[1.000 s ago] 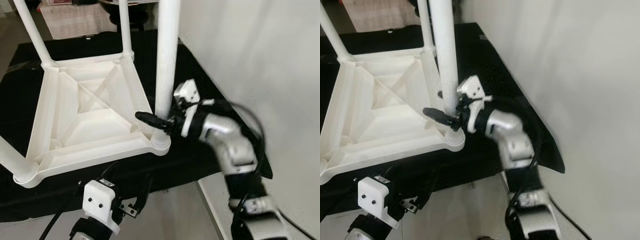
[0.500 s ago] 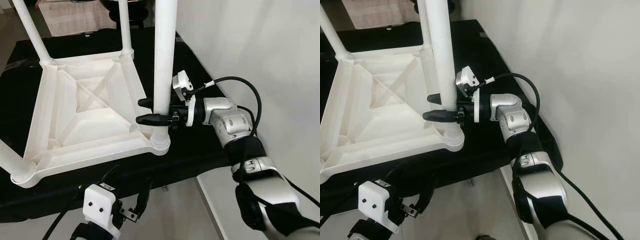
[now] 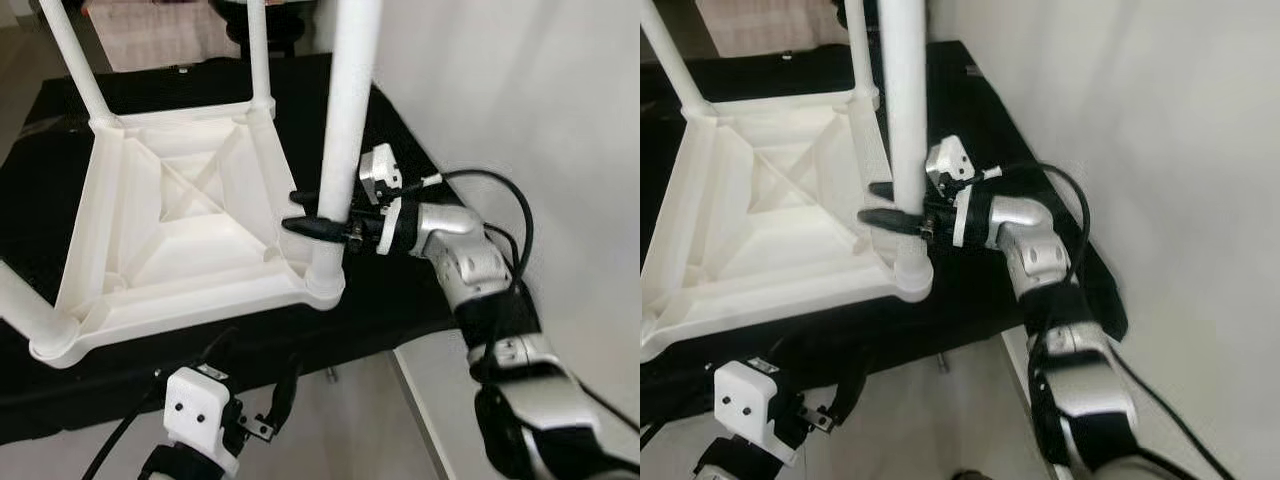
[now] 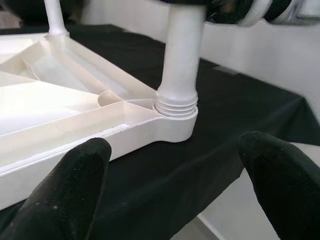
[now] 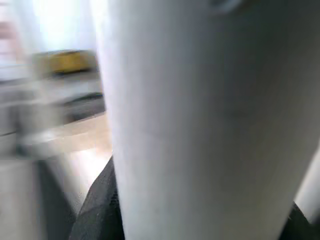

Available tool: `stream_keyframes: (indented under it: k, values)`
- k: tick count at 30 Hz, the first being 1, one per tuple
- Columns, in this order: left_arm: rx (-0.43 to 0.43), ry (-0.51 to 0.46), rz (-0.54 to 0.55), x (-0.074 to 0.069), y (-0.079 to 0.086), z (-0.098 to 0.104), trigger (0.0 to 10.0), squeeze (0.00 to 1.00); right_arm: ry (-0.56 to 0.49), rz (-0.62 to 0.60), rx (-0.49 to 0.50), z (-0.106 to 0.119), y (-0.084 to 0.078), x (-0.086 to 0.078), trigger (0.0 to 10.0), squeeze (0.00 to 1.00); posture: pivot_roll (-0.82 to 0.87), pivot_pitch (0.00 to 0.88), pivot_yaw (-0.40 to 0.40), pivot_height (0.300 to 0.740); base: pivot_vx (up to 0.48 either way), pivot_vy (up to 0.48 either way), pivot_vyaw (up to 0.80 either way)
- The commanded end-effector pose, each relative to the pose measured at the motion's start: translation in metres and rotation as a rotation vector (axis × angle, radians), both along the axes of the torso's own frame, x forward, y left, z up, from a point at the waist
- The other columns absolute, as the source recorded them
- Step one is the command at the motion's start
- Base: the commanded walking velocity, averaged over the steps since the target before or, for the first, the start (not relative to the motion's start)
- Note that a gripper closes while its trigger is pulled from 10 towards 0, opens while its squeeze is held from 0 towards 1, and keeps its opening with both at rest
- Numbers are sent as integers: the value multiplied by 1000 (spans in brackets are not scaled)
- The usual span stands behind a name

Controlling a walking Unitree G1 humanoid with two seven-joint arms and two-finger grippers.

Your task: Building children table

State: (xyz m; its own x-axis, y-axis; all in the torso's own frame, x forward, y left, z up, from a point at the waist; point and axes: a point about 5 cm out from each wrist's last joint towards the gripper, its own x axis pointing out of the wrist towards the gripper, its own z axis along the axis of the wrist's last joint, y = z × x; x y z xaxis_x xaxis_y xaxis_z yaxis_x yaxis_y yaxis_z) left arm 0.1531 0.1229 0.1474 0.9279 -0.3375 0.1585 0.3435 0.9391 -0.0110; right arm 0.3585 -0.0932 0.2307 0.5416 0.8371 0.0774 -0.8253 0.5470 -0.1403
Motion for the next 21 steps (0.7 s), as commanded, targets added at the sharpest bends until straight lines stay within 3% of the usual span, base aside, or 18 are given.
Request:
stream_keyframes:
  k: [1, 2, 3, 4, 5, 6, 15, 16, 19, 20, 21]
  values:
    - [3, 2, -3, -1, 3, 1, 10000, 0, 117, -446, -85, -41, -23, -4, 0, 0, -76, 206, -48, 740, 0, 0, 0]
    - [3, 2, -3, -1, 3, 1, 10000, 0, 117, -446, -85, -41, -23, -4, 0, 0, -76, 206, -48, 740, 0, 0, 0]
    - [4, 2, -4, -1, 3, 1, 10000, 0, 153, -538, -71, -51, -23, -15, 0, 0, -76, 206, -45, 740, 0, 0, 0]
    - [6, 1, -6, 0, 3, 1, 10000, 0, 167, -550, -67, -58, -17, -25, 0, 0, -77, 206, -37, 740, 0, 0, 0]
    - [6, 1, -6, 0, 3, 1, 10000, 0, 167, -550, -67, -58, -17, -25, 0, 0, -77, 206, -37, 740, 0, 0, 0]
    - [8, 1, -8, 2, 3, 1, 10000, 0, 173, -515, -57, -62, -5, -31, 0, 0, -79, 192, -31, 740, 0, 0, 0]
    - [6, -5, 0, 4, 3, 0, 10000, 0, 163, -454, -55, -52, 12, -22, 0, 0, -73, 182, -49, 740, 0, 0, 0]
    - [5, -7, 5, 4, 3, 0, 10000, 0, 165, -434, -46, -47, 16, -23, 10000, 0, -71, 182, -49, 740, 0, 0, 0]
    - [3, -9, 8, 5, 3, 1, 10000, 0, 135, -262, 2, -30, 25, -23, 10000, 82, -72, 181, -49, 740, 0, 0, 0]
    - [3, -9, 6, 5, 2, 1, 10000, 0, 114, -156, 19, -21, 27, -22, 10000, 1000, -72, 181, -49, 740, 0, 0, 0]
    - [3, -9, 6, 5, 2, 1, 10000, 0, 114, -156, 19, -21, 27, -22, 10000, 1000, -72, 181, -49, 740, 0, 0, 0]
